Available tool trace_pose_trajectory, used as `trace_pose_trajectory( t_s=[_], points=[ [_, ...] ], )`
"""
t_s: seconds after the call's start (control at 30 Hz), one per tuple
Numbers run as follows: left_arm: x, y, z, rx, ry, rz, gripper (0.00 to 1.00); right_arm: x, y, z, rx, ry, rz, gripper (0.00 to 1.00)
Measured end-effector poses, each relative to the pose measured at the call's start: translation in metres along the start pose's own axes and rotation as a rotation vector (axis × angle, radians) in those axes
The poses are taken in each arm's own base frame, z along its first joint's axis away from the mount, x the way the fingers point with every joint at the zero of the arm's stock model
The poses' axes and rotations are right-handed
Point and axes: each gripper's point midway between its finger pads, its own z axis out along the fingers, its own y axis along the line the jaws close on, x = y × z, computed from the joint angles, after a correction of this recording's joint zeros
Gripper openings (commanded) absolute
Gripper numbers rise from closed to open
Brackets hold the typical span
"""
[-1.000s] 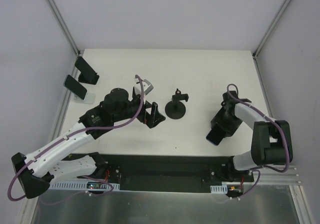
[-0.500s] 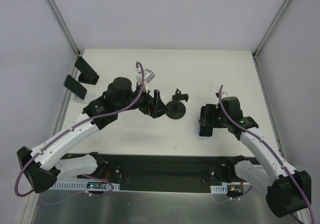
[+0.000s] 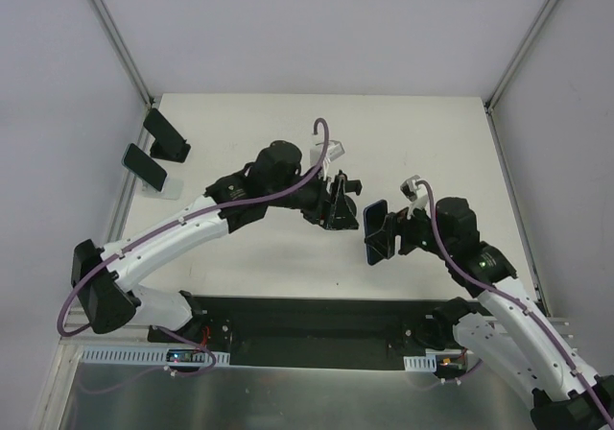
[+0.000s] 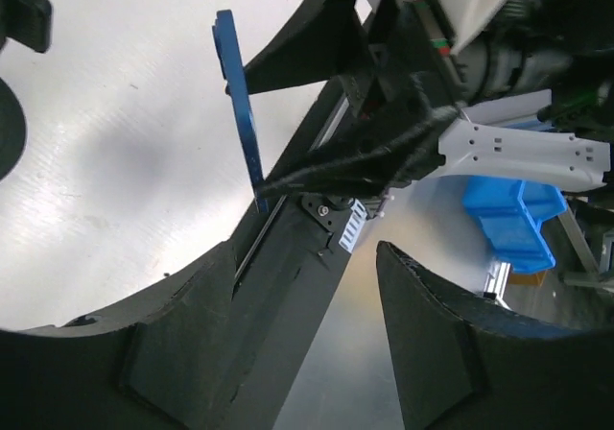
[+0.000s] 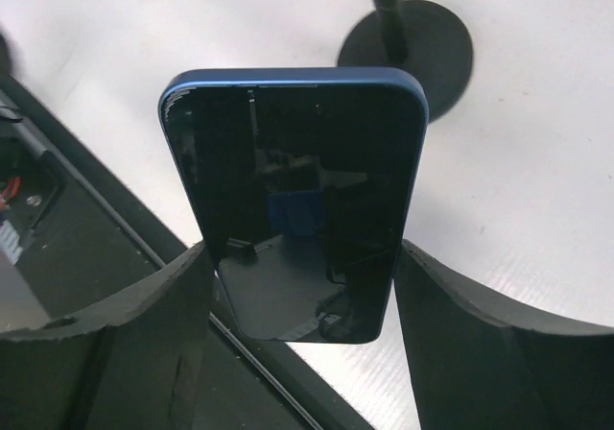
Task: Place the phone on the phone stand
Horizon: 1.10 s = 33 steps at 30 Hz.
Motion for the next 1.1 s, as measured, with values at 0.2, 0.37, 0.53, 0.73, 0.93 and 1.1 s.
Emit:
trace_pose_trajectory(
  t_s=[0.2,0.37,0.53,0.73,0.93,1.1],
  points=[
    [0.003,0.01,0.031,-0.052,0.041,-0.076,0.78,-0.013,0.022,-0.011,-0.099,-0.053,-0.04,0.01],
    [-0.009,0.014,0.042,-0.091,0.025,-0.106,0.67,-0.016,0.029,-0.013,-0.136,-0.063,-0.055,0.01],
    [-0.018,0.01,0.053,-0.096,0.03,-0.108,0.49,-0.018,0.034,-0.017,-0.154,-0.082,-0.068,0.01],
    [-0.013,0.018,0.072,-0.096,0.079,-0.125,0.47,-0.019,0.036,-0.017,-0.16,-0.085,-0.074,0.01],
    [-0.003,0.018,0.077,-0.084,0.13,-0.133,0.41,-0.017,0.034,-0.015,-0.154,-0.075,-0.075,0.01],
    [0.001,0.015,0.076,-0.063,0.154,-0.123,0.37,-0.017,0.034,-0.014,-0.148,-0.075,-0.08,0.01]
  ],
)
